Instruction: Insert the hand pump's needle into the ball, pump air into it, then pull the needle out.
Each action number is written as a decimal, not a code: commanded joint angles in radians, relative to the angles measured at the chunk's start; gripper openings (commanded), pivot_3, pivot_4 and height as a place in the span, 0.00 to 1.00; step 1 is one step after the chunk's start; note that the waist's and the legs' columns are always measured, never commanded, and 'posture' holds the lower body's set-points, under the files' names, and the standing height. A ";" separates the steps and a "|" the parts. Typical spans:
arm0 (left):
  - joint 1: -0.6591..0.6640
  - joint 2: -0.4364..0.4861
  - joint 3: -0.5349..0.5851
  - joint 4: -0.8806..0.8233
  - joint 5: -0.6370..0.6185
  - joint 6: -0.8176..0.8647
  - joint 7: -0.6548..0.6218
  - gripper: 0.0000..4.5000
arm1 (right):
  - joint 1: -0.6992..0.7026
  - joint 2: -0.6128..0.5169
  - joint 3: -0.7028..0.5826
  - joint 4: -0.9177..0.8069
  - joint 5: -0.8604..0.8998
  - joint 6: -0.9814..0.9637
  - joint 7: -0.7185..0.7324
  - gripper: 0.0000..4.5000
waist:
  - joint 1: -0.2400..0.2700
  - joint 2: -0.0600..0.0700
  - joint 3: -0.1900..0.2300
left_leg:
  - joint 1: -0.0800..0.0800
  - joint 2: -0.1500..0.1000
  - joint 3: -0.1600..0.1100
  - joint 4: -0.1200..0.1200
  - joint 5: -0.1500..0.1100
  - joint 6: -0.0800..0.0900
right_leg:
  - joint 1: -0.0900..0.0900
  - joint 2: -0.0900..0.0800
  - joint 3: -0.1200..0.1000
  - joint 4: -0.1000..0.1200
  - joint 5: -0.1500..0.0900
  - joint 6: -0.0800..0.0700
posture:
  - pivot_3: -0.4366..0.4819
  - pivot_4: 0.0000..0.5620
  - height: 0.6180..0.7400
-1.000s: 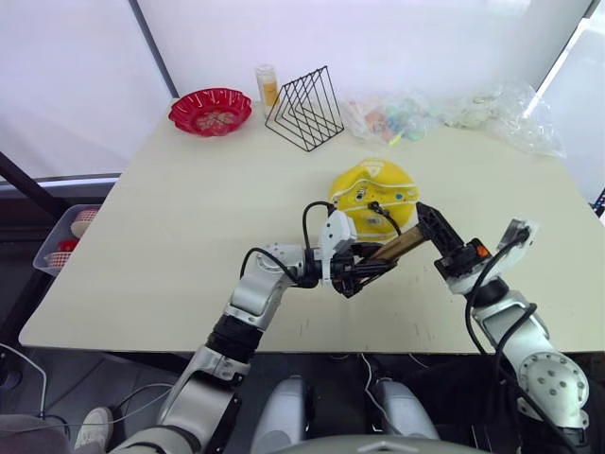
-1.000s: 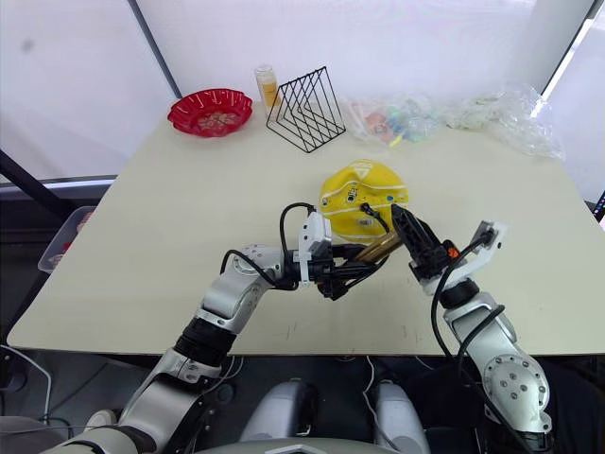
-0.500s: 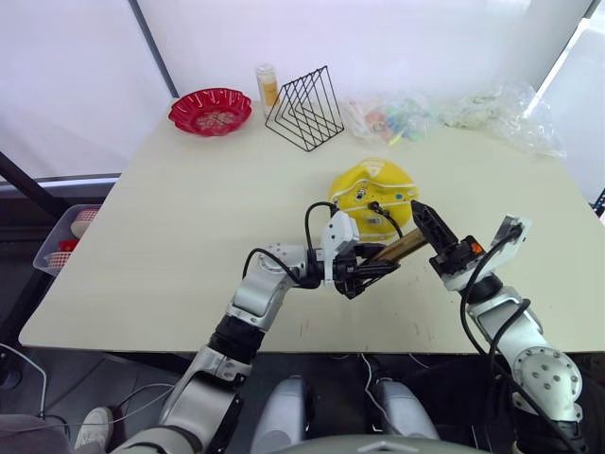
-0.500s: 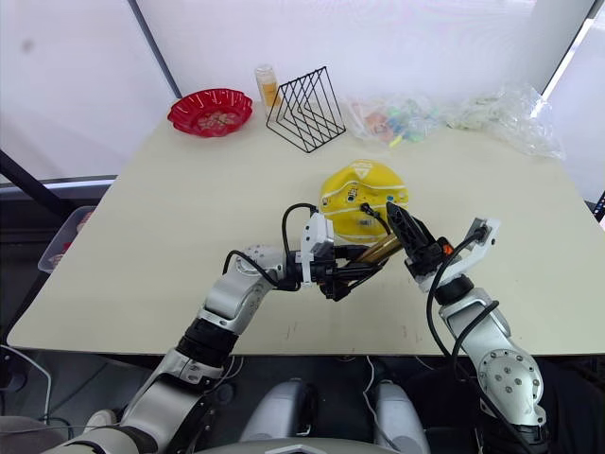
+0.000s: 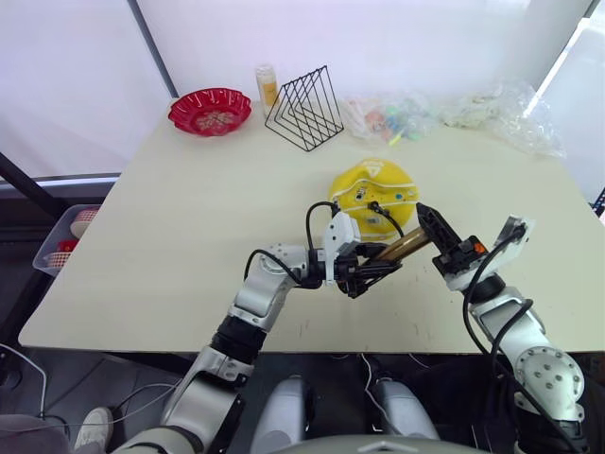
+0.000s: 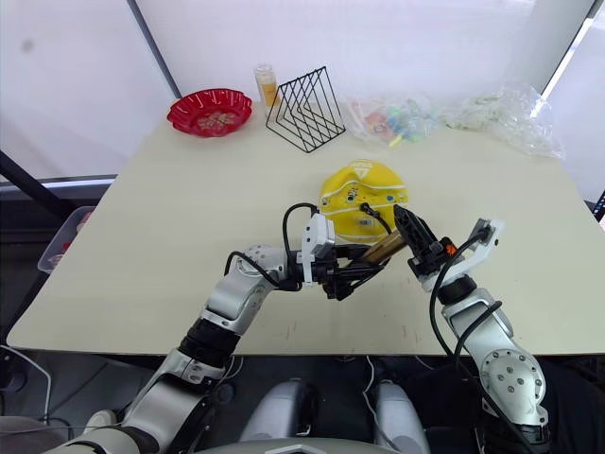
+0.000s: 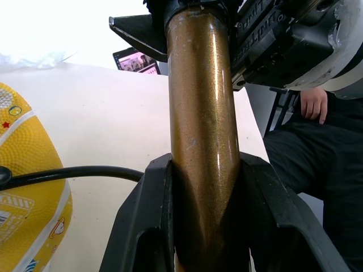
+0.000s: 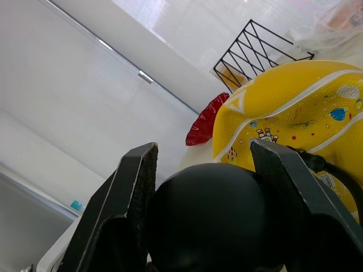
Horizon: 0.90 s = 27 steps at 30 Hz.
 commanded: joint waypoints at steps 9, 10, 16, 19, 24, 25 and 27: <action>-0.020 0.036 0.004 0.046 -0.008 0.004 -0.053 0.76 | -0.049 -0.091 0.043 -0.085 -0.101 -0.004 0.091 0.46 | -0.003 0.000 0.000 | 0.000 0.000 0.000 0.000 0.000 0.000 | 0.000 0.000 0.000 0.000 0.000 0.001 | 0.48 0.27 0.97; -0.023 0.041 0.003 0.052 -0.006 -0.001 -0.059 0.86 | -0.052 -0.099 0.045 -0.086 -0.111 -0.005 0.098 0.46 | -0.003 0.000 0.000 | 0.000 0.000 0.000 0.000 0.000 0.000 | 0.000 0.000 0.000 0.000 0.000 0.001 | 0.48 0.27 0.97; -0.055 0.105 -0.020 0.115 0.019 -0.041 -0.154 0.99 | -0.080 -0.198 0.076 -0.097 -0.201 0.008 0.186 0.46 | -0.001 0.000 0.000 | 0.000 0.000 0.000 0.000 0.000 0.000 | 0.000 0.000 0.000 -0.001 0.000 0.000 | 0.48 0.27 0.97; -0.064 0.120 -0.032 0.140 0.031 -0.046 -0.182 0.99 | -0.104 -0.229 0.088 -0.104 -0.235 0.011 0.208 0.46 | 0.001 0.000 0.000 | 0.000 0.000 0.000 -0.001 0.000 0.000 | 0.000 0.000 0.000 -0.001 0.000 0.000 | 0.48 0.27 0.97; -0.078 0.144 -0.056 0.201 0.066 -0.048 -0.224 0.99 | -0.176 -0.304 0.126 -0.133 -0.324 0.023 0.254 0.46 | 0.000 0.000 0.000 | -0.001 0.000 0.001 -0.001 0.000 0.000 | -0.001 0.000 0.000 -0.001 0.000 0.000 | 0.48 0.27 0.97; -0.077 0.145 -0.060 0.207 0.069 -0.045 -0.233 0.99 | -0.187 -0.311 0.133 -0.140 -0.332 0.025 0.259 0.46 | 0.000 0.000 0.000 | -0.001 0.000 0.000 -0.001 0.000 0.000 | -0.001 0.000 0.000 -0.001 0.000 0.000 | 0.48 0.27 0.97; -0.075 0.146 -0.068 0.212 0.073 -0.048 -0.249 0.99 | -0.201 -0.325 0.145 -0.153 -0.344 0.032 0.275 0.46 | 0.001 0.000 0.001 | -0.001 0.000 0.000 -0.002 0.000 0.000 | -0.001 0.000 0.000 -0.001 0.000 0.000 | 0.48 0.27 0.97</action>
